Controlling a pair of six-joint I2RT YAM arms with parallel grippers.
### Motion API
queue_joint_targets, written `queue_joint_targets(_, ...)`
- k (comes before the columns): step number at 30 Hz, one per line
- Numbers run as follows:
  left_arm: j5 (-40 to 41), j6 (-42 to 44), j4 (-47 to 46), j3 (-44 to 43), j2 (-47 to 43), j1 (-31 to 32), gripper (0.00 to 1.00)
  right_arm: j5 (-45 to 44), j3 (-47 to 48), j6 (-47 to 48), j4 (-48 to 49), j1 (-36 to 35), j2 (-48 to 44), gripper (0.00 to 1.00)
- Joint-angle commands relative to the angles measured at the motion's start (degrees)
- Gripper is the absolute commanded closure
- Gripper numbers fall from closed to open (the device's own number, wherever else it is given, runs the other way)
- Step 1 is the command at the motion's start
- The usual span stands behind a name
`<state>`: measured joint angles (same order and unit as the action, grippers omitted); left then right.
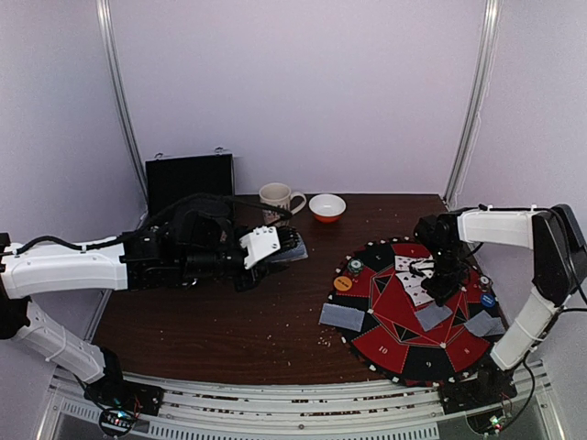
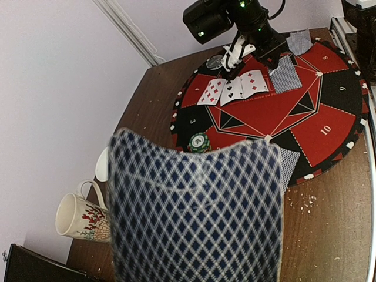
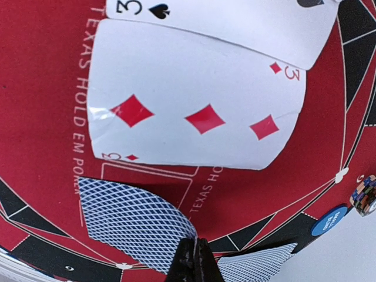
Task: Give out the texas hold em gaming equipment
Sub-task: Distribute the poker card in the community card area.
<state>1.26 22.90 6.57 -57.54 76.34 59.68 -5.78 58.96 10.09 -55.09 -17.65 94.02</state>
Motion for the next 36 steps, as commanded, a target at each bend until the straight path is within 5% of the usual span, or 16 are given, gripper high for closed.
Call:
queue_joint_targets(1, 0.06, 0.63, -2.17, -0.66, 0.26, 0.26, 0.68, -1.90, -0.10, -1.32, 0.66, 1.42, 2.66, 1.00)
queue_joint_targets(36, 0.55, 0.86, -2.09, -0.65, 0.53, 0.26, 0.68, 2.68, 3.07, -0.59, 0.95, 6.26, 7.41, 1.00)
